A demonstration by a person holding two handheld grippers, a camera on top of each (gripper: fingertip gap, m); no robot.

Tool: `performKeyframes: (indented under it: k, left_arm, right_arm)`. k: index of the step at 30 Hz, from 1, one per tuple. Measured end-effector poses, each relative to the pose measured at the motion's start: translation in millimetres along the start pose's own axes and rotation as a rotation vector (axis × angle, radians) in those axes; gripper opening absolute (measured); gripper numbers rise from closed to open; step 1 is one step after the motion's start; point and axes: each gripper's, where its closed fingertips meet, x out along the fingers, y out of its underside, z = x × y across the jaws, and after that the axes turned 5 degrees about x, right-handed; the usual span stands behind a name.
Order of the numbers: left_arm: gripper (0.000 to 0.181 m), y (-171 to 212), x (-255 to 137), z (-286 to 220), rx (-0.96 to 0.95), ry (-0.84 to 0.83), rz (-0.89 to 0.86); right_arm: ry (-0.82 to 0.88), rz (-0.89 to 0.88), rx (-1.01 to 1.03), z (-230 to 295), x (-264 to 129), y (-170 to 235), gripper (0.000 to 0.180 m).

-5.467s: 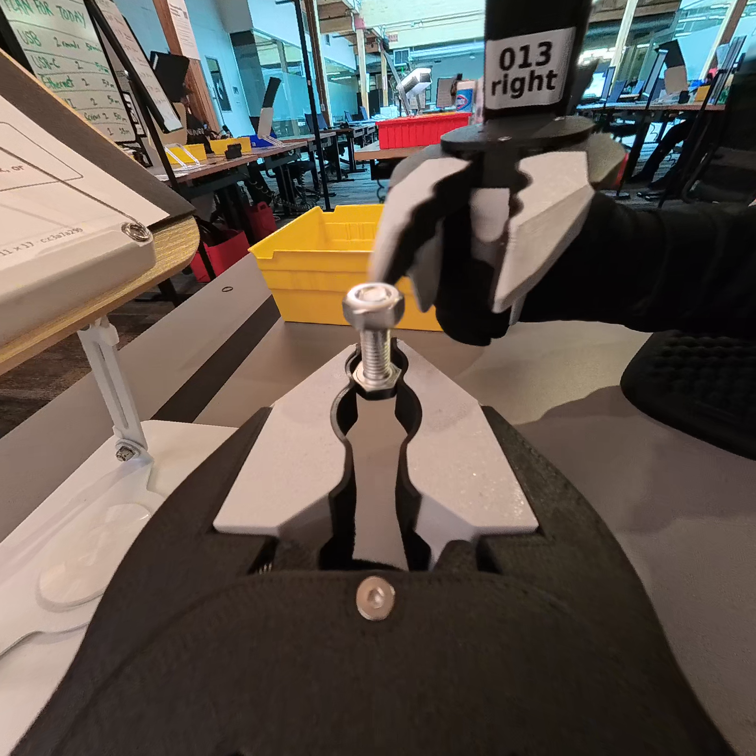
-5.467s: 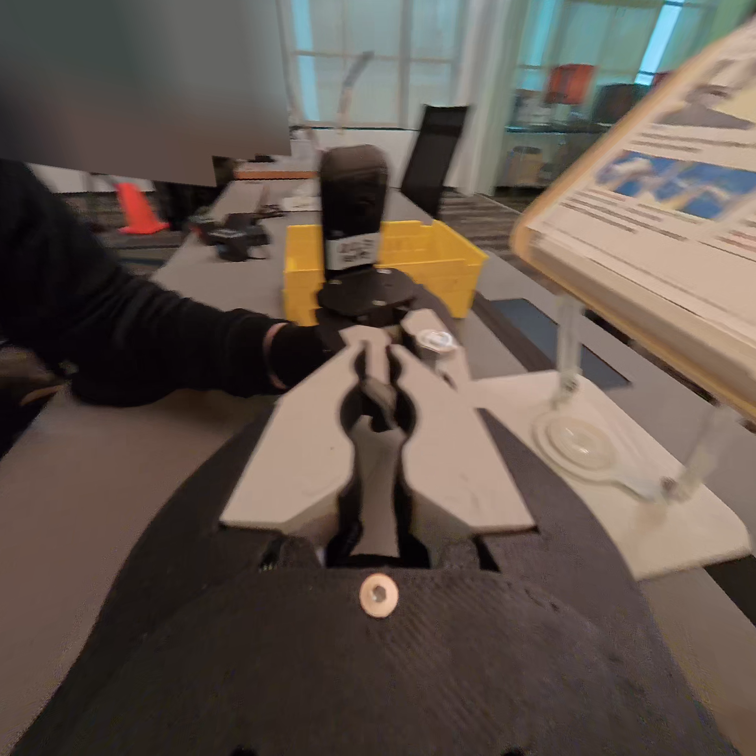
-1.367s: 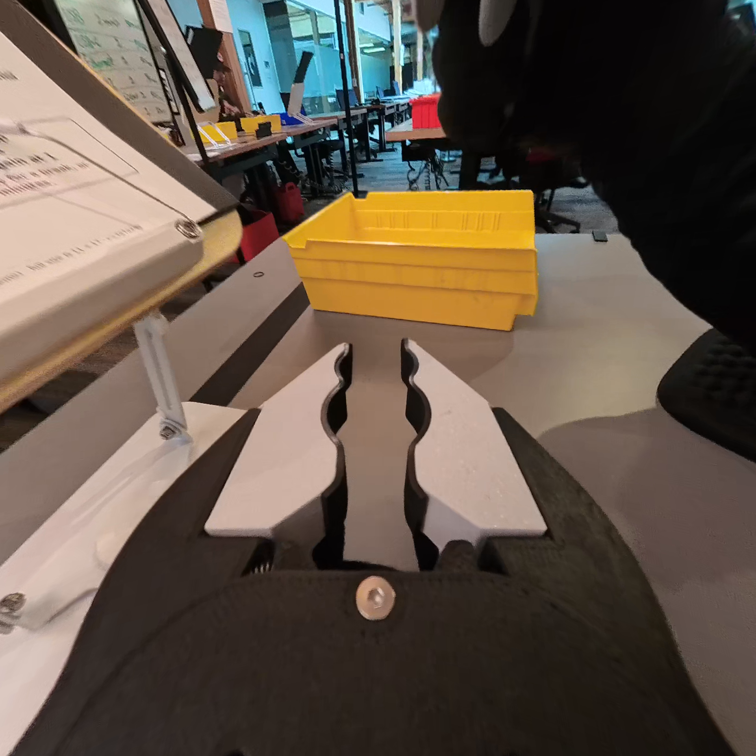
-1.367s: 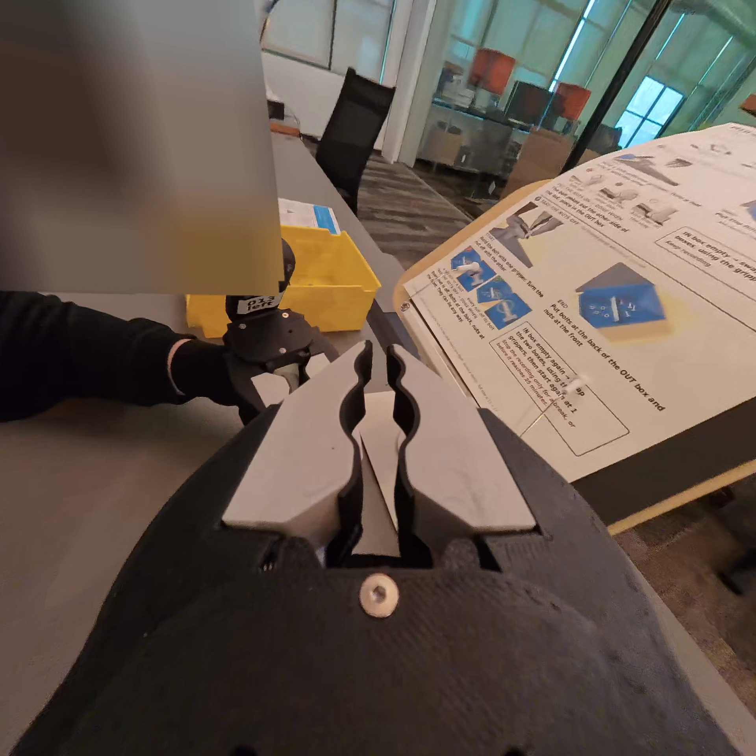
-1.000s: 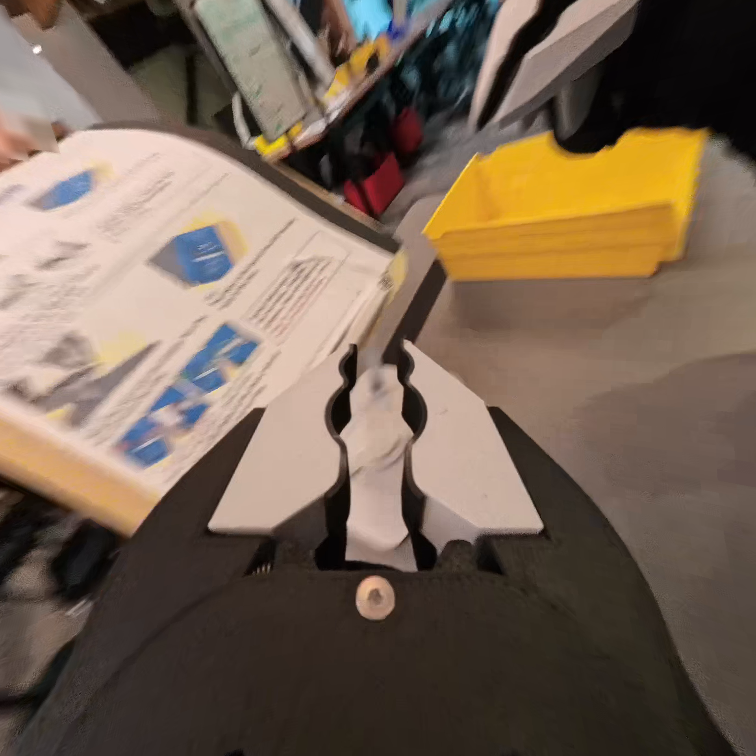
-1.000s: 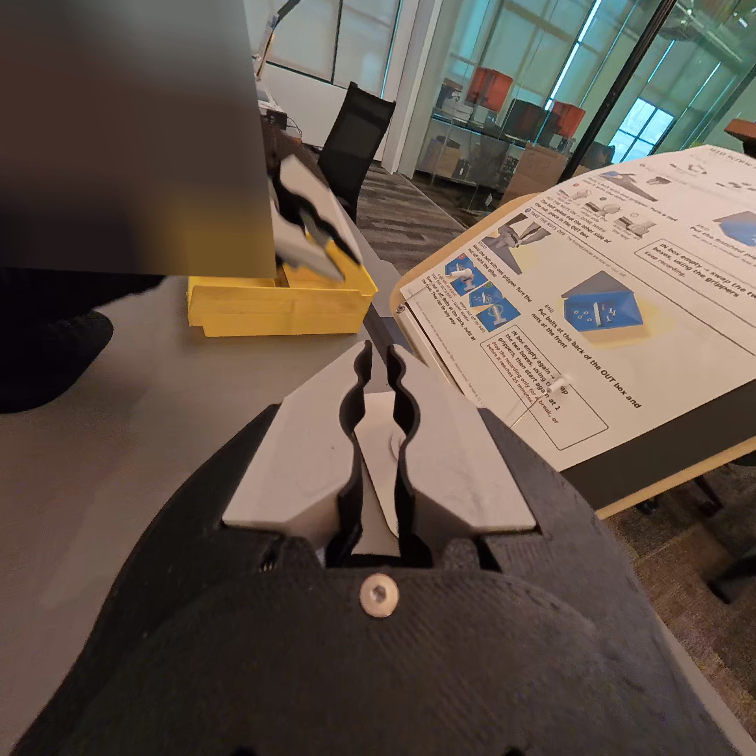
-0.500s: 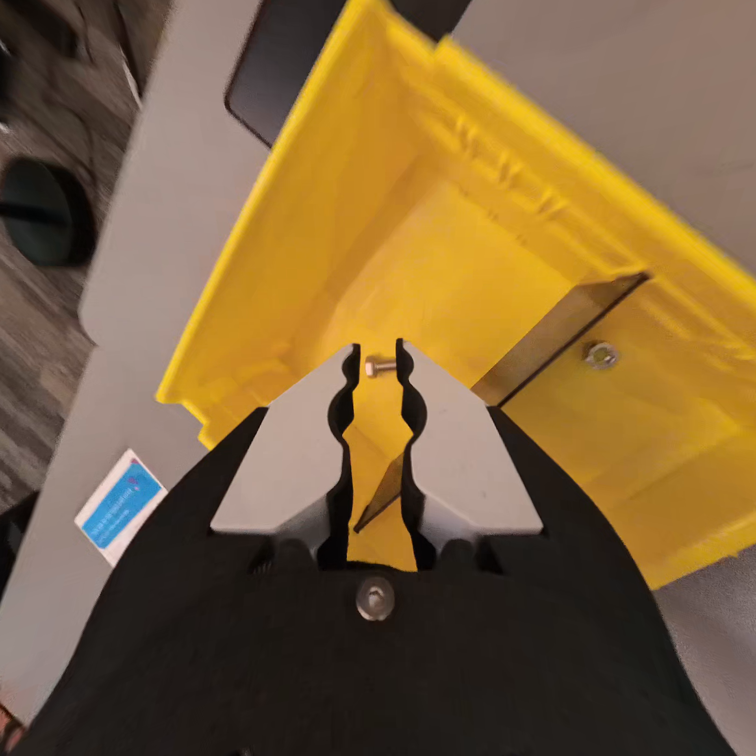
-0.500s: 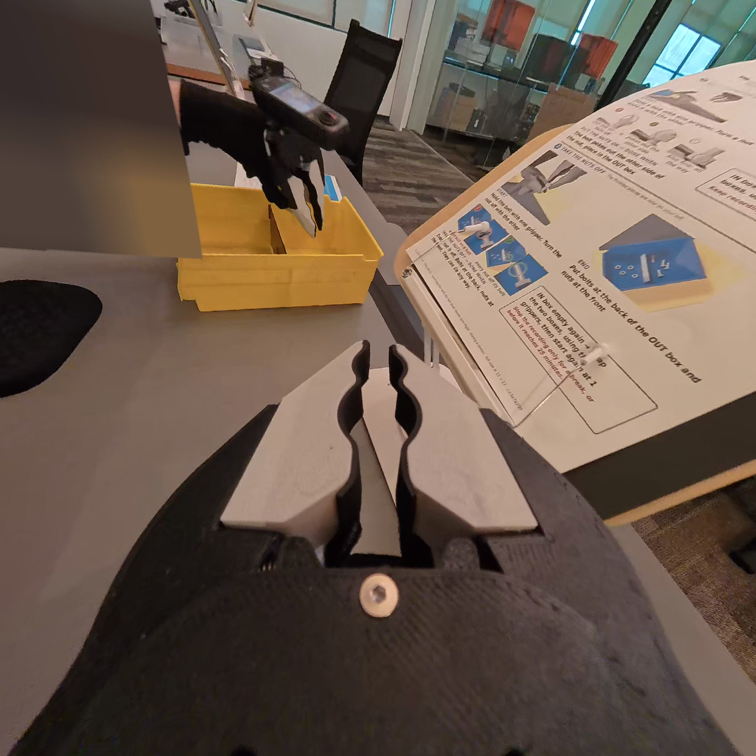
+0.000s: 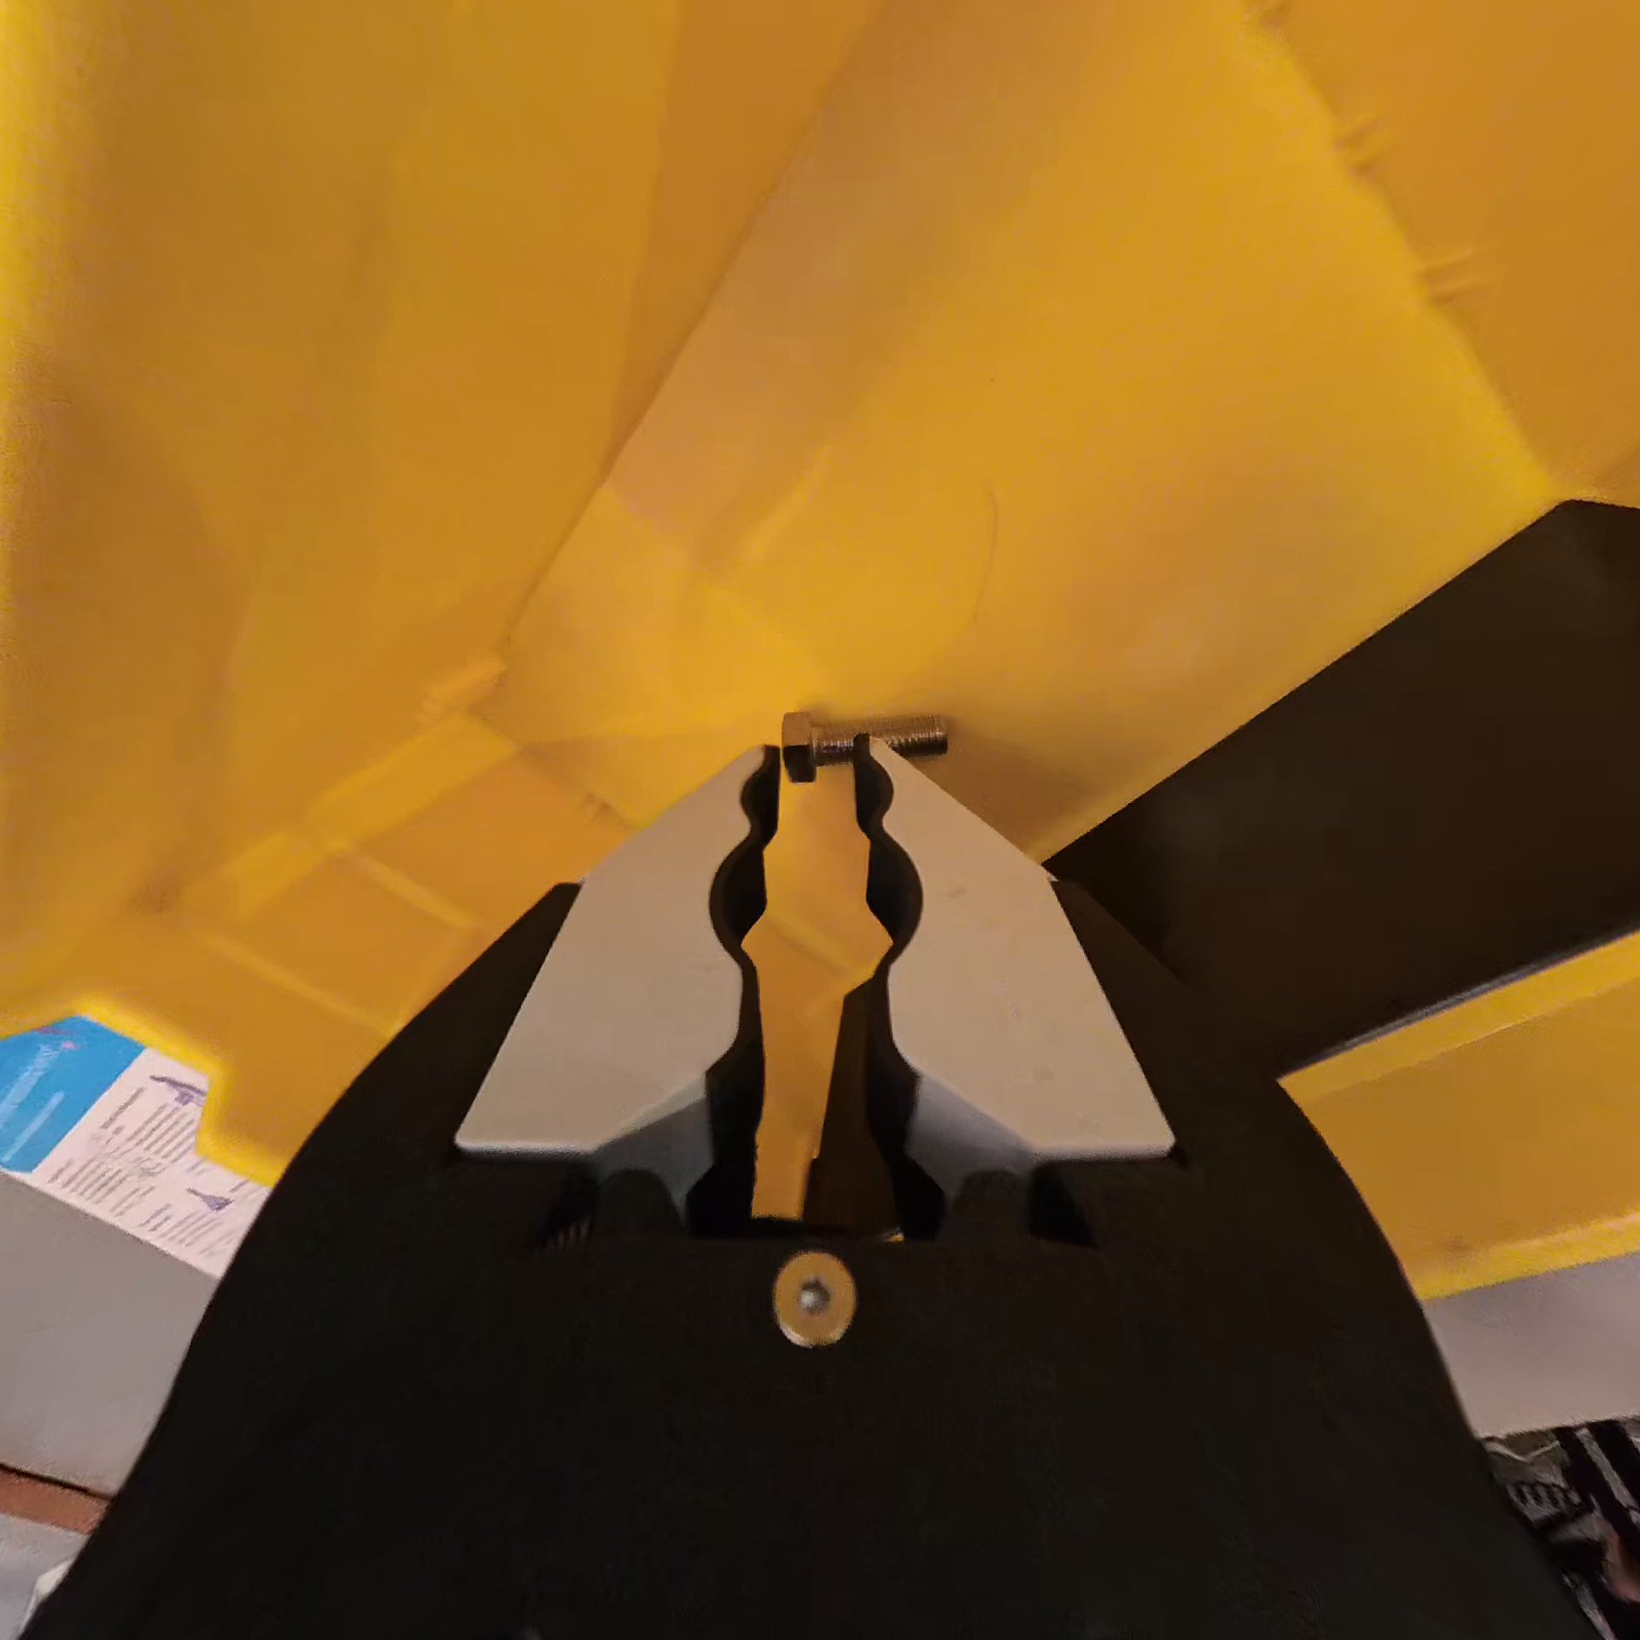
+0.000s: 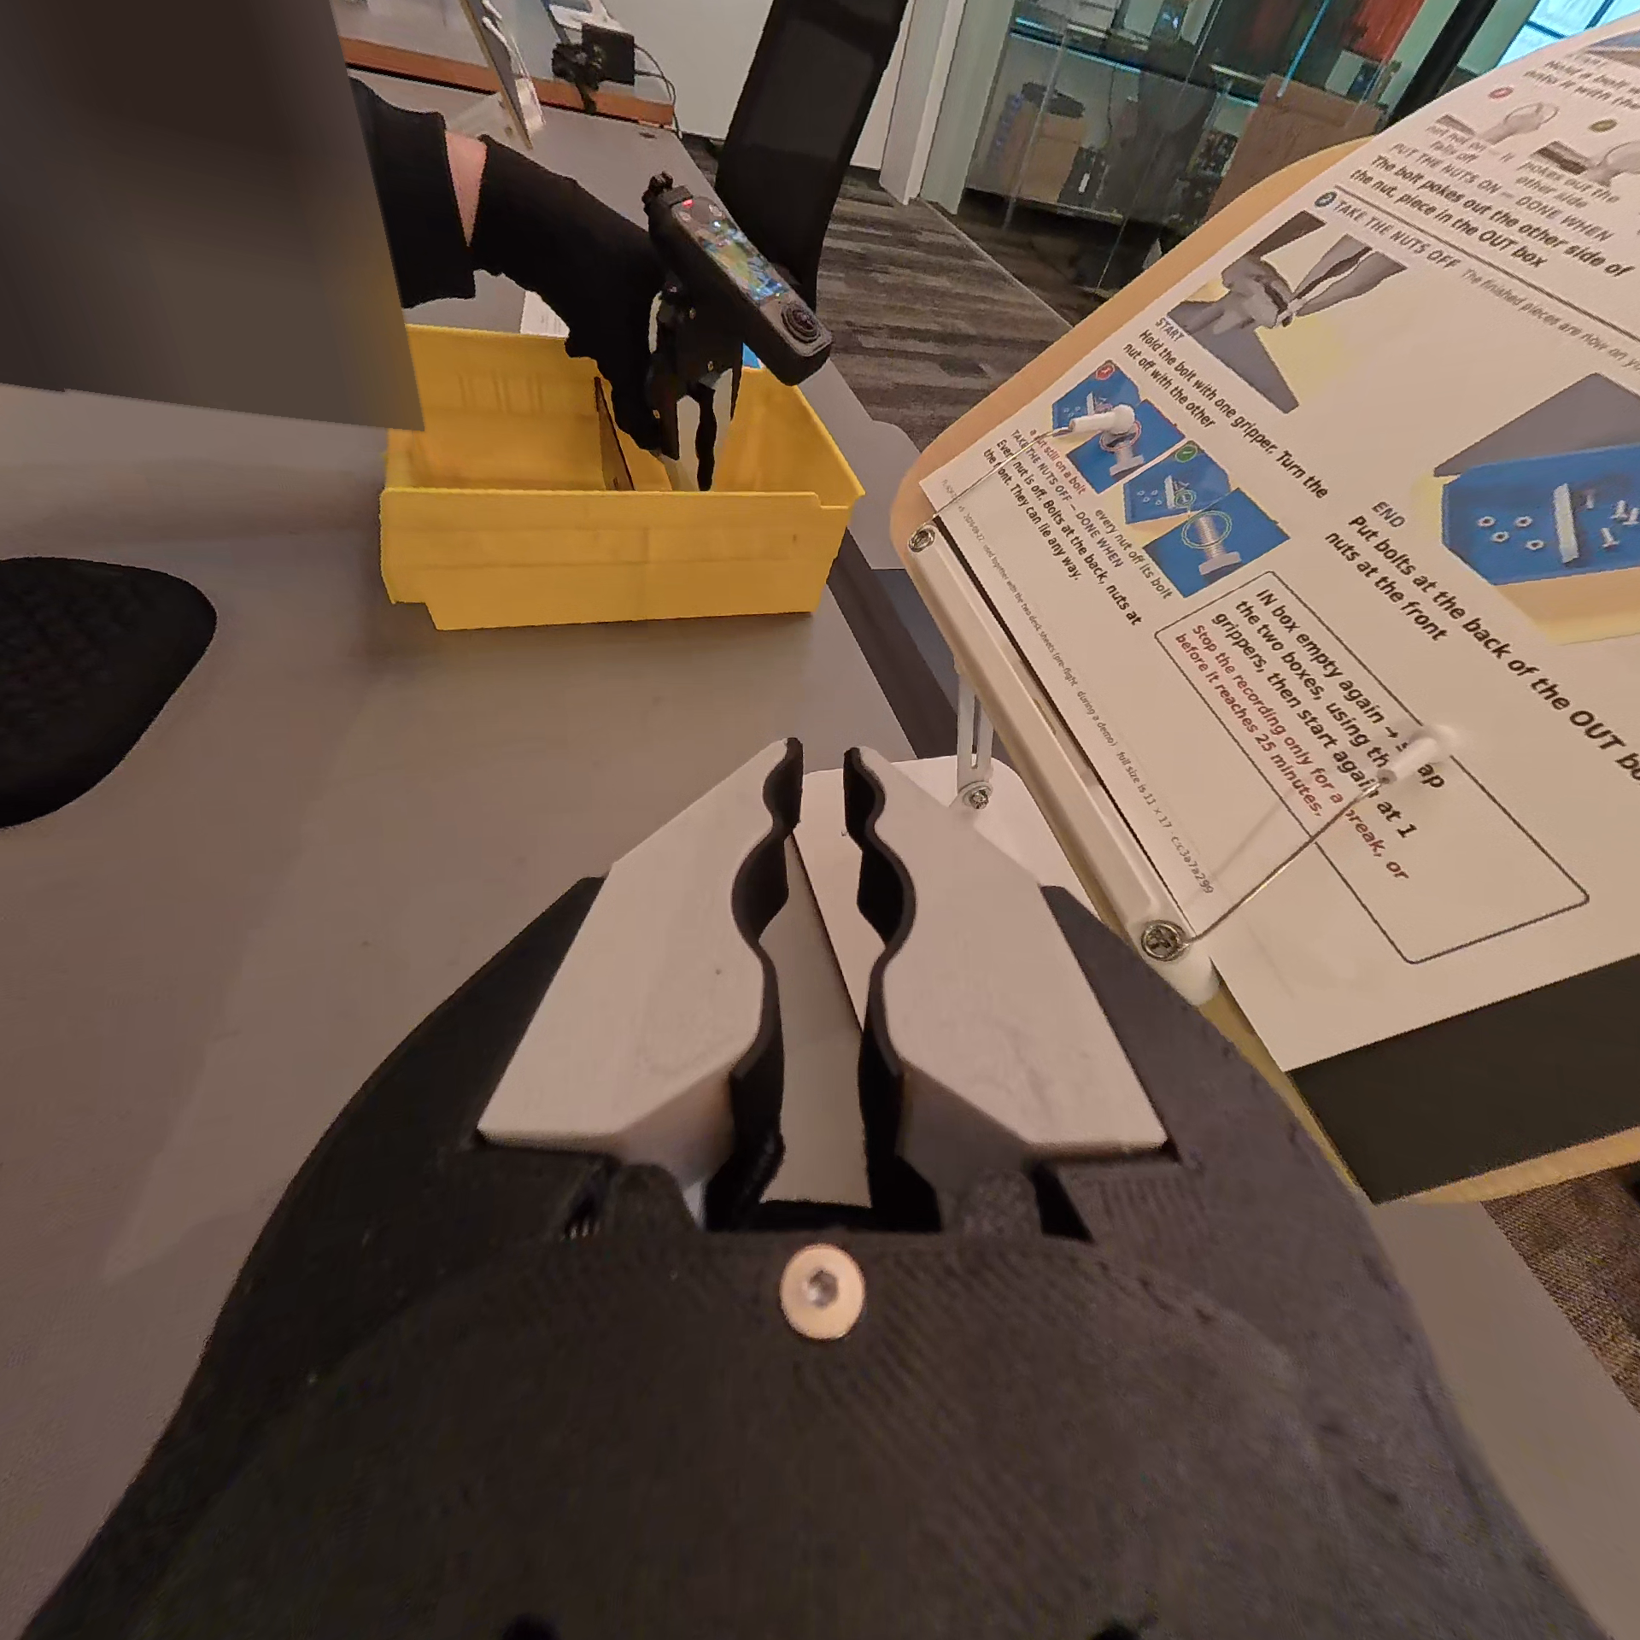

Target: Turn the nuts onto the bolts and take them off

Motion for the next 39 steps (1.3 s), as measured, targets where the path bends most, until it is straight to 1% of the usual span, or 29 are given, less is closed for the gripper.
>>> performKeyframes:
  k: [11,13,15,24,27,29,32,33,36,39]
  left_arm:
    - [0.013,4.1,0.7,4.5,-0.037,0.020,0.063]
    - [0.013,4.0,0.8,5.7,-0.053,0.022,0.059]
    - [0.005,3.0,0.9,7.0,-0.068,0.027,0.043]
    - [0.005,1.4,0.1,9.4,-0.053,0.006,0.019]
    - [0.005,-2.2,-5.7,12.8,-0.057,-0.020,-0.017]
    - [0.005,-5.0,-14.9,16.3,-0.072,-0.037,-0.062]
    - [0.005,-8.7,-38.8,22.6,-0.128,-0.066,-0.174]
    - [0.005,-11.8,-50.1,24.0,-0.162,-0.070,-0.244]
    - [0.005,-21.2,-88.5,14.3,-0.258,-0.009,-0.478]
    - [0.004,-30.0,-127.9,-10.6,-0.297,0.052,-0.677]
  right_arm:
    - [-0.017,0.025,-0.004,4.7,10.7,4.8,0.007]
    - [-0.018,0.029,-0.004,5.0,11.5,5.8,0.007]
    - [-0.018,0.029,-0.003,4.6,11.6,6.1,0.007]
    - [-0.020,0.029,-0.003,4.8,11.8,6.7,0.007]
    - [-0.018,0.028,-0.019,6.9,12.9,4.9,0.011]
    - [-0.020,0.021,-0.034,10.3,14.6,1.5,0.013]
    - [-0.026,0.001,-0.067,17.9,19.4,-5.5,0.017]
    - [-0.024,-0.005,-0.087,20.8,21.9,-8.1,0.019]
    - [0.006,-0.017,-0.188,30.0,31.1,-16.3,0.026]
    - [0.028,-0.053,-0.280,45.2,42.6,-29.6,0.031]
